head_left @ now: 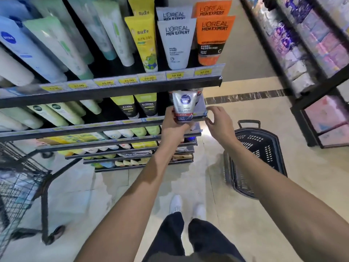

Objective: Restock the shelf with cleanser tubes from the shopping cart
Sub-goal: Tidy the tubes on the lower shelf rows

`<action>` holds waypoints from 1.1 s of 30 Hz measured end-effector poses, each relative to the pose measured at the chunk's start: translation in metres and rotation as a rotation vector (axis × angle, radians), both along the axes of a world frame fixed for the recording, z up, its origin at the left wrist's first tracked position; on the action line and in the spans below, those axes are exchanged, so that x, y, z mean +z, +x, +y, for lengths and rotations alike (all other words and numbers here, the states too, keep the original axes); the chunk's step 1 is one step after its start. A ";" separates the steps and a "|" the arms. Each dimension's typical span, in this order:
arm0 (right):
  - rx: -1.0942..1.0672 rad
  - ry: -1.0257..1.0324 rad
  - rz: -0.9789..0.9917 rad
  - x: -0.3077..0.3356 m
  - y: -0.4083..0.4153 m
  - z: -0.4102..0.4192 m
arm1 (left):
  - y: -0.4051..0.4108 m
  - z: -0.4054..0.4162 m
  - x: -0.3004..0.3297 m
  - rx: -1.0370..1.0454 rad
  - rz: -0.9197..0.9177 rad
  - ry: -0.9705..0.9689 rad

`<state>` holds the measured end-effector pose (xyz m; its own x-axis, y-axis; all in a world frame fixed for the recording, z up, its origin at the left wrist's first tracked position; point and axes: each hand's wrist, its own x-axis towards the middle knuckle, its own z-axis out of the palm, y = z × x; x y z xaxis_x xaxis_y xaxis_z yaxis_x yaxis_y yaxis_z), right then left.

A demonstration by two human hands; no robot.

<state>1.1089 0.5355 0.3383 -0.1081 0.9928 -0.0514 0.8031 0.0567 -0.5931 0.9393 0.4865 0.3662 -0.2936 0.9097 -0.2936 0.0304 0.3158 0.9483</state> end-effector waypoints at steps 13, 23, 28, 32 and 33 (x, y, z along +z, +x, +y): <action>0.063 0.093 0.040 -0.052 0.002 0.027 | 0.011 0.064 -0.027 0.067 0.199 0.228; -0.009 0.103 0.083 -0.061 -0.002 0.030 | 0.021 0.086 -0.043 -0.011 0.478 0.210; -0.032 0.100 0.105 -0.063 -0.004 0.029 | 0.021 0.089 -0.050 -0.052 0.549 0.166; -0.045 0.107 0.090 -0.063 -0.004 0.029 | 0.023 0.089 -0.053 -0.075 0.586 0.185; -0.050 0.104 0.099 -0.063 -0.004 0.028 | 0.024 0.089 -0.054 -0.081 0.593 0.193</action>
<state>1.1046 0.5639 0.2753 -0.0579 0.9965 0.0608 0.7447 0.0837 -0.6622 0.9632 0.5751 0.3122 -0.2840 0.9563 0.0694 0.5851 0.1155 0.8027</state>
